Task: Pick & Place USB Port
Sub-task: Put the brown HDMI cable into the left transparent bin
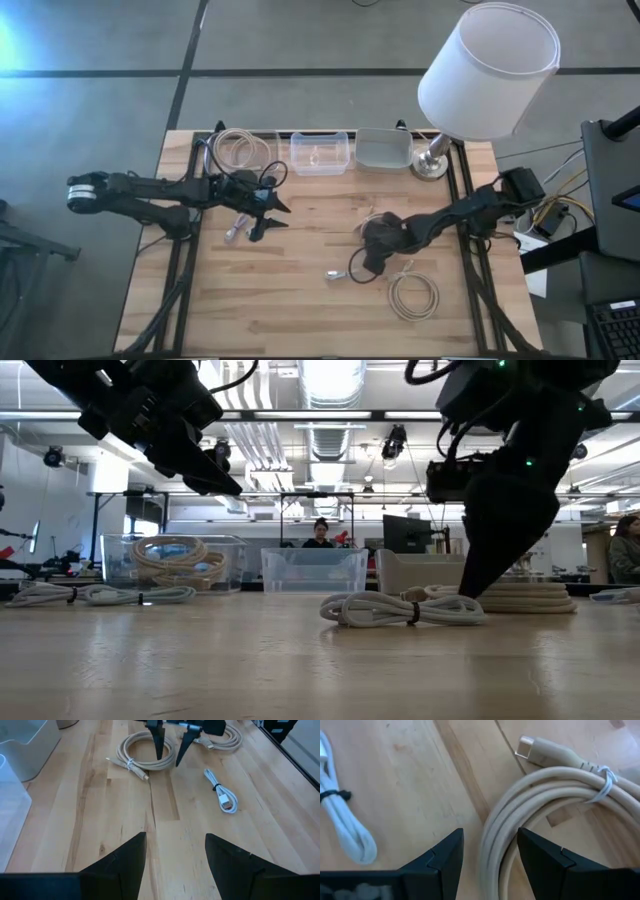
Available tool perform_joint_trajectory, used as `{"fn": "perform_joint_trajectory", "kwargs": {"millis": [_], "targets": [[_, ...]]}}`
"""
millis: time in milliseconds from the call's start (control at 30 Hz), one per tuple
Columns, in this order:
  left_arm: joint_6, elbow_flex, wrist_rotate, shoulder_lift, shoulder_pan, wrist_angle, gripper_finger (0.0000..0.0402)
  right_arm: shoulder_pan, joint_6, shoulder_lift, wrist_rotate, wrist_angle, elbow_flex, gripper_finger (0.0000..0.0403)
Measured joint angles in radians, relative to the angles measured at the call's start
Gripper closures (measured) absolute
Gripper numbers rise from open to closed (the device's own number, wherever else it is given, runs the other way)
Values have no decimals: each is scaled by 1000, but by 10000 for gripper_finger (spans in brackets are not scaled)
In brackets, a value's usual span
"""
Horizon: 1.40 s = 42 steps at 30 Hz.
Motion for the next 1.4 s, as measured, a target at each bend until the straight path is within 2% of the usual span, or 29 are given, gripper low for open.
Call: {"fn": "perform_joint_trajectory", "kwargs": {"millis": [267,633,800,933,1233,1400], "targets": [[0,0,0,0,0,1,195,0,-14,50,25,4,31,238],[-1,0,0,0,0,1,195,-4,-37,36,35,-7,43,378],[0,-1,0,0,0,1,195,-7,-29,36,46,-4,76,385],[-1,-4,0,0,0,1,195,-6,-79,34,135,-1,150,385],[-2,-6,0,0,0,1,195,-52,-316,33,506,3,369,384],[-1,-6,0,0,0,1,195,-141,-516,32,519,37,471,384]]}}
